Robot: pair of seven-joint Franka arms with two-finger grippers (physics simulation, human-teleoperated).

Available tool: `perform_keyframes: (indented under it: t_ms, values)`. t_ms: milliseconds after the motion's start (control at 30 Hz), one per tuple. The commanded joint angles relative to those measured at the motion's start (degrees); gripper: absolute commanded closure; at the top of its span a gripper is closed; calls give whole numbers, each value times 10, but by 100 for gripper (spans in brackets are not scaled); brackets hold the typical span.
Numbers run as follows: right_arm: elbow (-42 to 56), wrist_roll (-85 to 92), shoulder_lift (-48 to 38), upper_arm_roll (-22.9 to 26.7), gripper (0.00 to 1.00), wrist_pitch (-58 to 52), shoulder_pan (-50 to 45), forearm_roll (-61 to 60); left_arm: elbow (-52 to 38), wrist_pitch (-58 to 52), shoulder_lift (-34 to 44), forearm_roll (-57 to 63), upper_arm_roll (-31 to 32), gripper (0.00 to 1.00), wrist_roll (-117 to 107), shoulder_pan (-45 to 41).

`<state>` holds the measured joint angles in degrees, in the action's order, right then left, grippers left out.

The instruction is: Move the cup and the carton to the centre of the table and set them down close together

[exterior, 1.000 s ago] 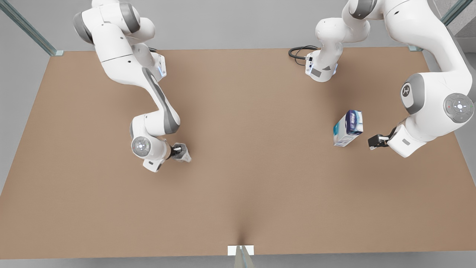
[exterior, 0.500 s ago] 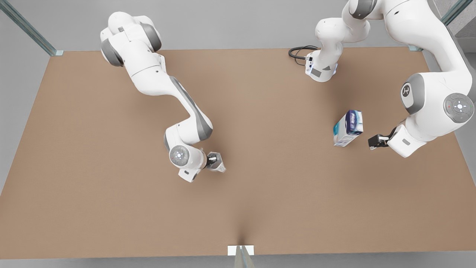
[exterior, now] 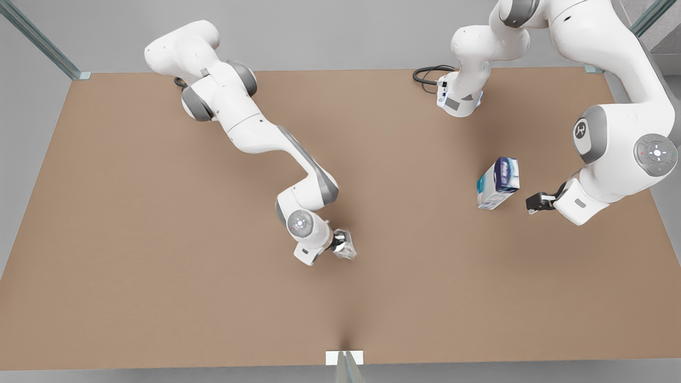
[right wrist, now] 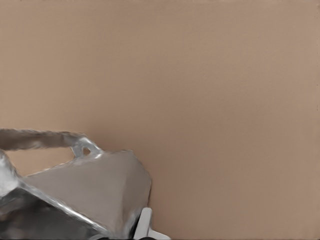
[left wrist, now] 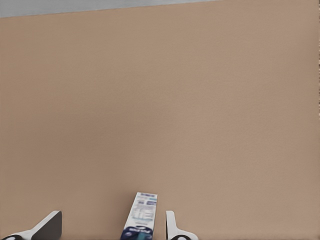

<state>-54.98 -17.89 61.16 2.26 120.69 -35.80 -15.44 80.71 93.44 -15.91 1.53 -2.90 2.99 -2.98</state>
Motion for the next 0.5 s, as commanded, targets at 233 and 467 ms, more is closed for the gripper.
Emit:
perform_keyframes:
  t_ms: [233, 467]
  values:
    - [12, -28, 5, 11, 33, 20, -12, 5, 253, 128, 113, -4, -14, 0, 33, -3]
    - [10, -35, 5, 12, 12, 35, -14, 6, 333, 128, 107, -4, -10, 0, 41, -6]
